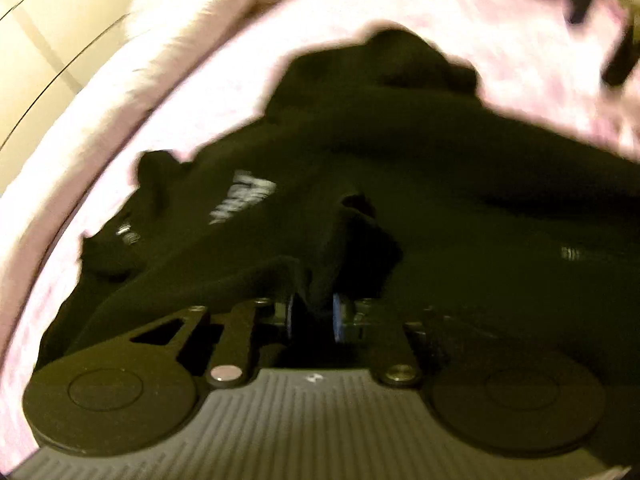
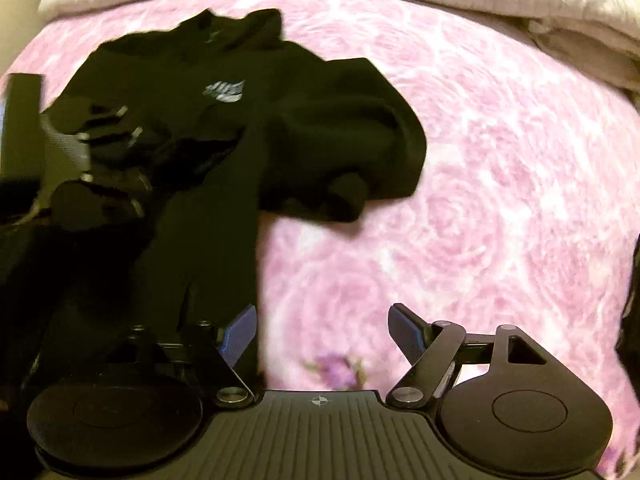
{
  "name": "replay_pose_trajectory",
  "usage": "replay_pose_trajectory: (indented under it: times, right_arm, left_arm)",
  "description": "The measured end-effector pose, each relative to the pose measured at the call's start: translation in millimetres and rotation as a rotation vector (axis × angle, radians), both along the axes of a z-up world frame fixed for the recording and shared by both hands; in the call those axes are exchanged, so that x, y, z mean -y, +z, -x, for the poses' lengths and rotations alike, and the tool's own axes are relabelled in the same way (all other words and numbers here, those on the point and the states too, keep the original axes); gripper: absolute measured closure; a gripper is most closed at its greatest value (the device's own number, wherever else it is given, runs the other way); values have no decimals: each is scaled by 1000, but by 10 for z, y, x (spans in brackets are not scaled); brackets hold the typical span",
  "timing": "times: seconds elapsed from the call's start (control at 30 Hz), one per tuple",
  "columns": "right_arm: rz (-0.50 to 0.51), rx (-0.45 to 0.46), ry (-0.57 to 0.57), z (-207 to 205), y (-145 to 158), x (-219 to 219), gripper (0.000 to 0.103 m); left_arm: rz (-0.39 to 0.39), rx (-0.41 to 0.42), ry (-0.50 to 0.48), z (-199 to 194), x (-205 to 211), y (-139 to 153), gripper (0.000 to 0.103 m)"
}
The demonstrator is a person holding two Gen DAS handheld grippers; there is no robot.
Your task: Fold clothes
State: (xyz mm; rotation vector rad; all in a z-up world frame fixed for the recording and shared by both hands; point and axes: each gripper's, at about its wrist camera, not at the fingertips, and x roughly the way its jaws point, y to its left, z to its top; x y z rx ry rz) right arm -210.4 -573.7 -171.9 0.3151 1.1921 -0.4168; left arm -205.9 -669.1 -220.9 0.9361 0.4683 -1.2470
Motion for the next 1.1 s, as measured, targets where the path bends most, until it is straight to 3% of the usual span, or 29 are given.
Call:
replay_pose_trajectory:
  times: [0.13,0.23,0.27,0.33,0.37,0.43,0.5,0.57,0.7,0.83,0.93,0.97,1.0,1.03,1.07,1.1]
  right_arm:
    - [-36,36,-4,-118,-33,148,27]
    - [-47,62,13,-229,-10,213,27]
    - [-45,68,16,-267,-18,236,27]
    - [-45,78,12,-344,-59,292,27]
    - [-47,82,4,-377,-90,325,27]
    - [-44,85,-25,-430,-180,395,26]
    - [-48,98,-82,-424,-265,465,26]
    - [-51,109,-148,-402,-356,541,26]
    - [-50,131,-272,-312,-575,702,25]
    - [-104,274,-329,-242,-711,831,25]
    - [-171,363,-347,-260,-840,904,25]
    - [-178,362,-344,-271,-852,940,30]
    - [-180,351,-336,-283,-844,983,61]
    - [-181,340,-328,-295,-837,1026,74]
    - [-127,316,-287,-311,-731,1042,87]
    - [-42,284,-228,-330,-572,1044,91]
  left_arm:
    - [101,73,250,-628,-613,747,93]
    - [122,212,523,-1278,-1311,1313,92]
    - [106,291,638,-1516,-1568,1456,91]
    - [3,431,854,-1935,-1975,1582,78]
    - [-42,464,921,-2061,-2108,1589,74]
    - [-125,502,1022,-2247,-2324,1569,67]
    - [-132,444,1051,-2240,-2351,1477,62]
    - [-134,353,998,-2104,-2230,1293,60]
    - [-107,178,751,-1516,-1529,911,60]
    - [-69,8,492,-889,-771,573,59]
    - [-25,-66,291,-397,-148,495,53]
    - [-14,-83,226,-255,38,477,53]
    - [-8,-96,159,-124,194,459,53]
    - [-2,-93,96,11,326,450,52]
    - [7,-94,60,93,416,459,52]
    - [17,-98,36,153,492,473,52]
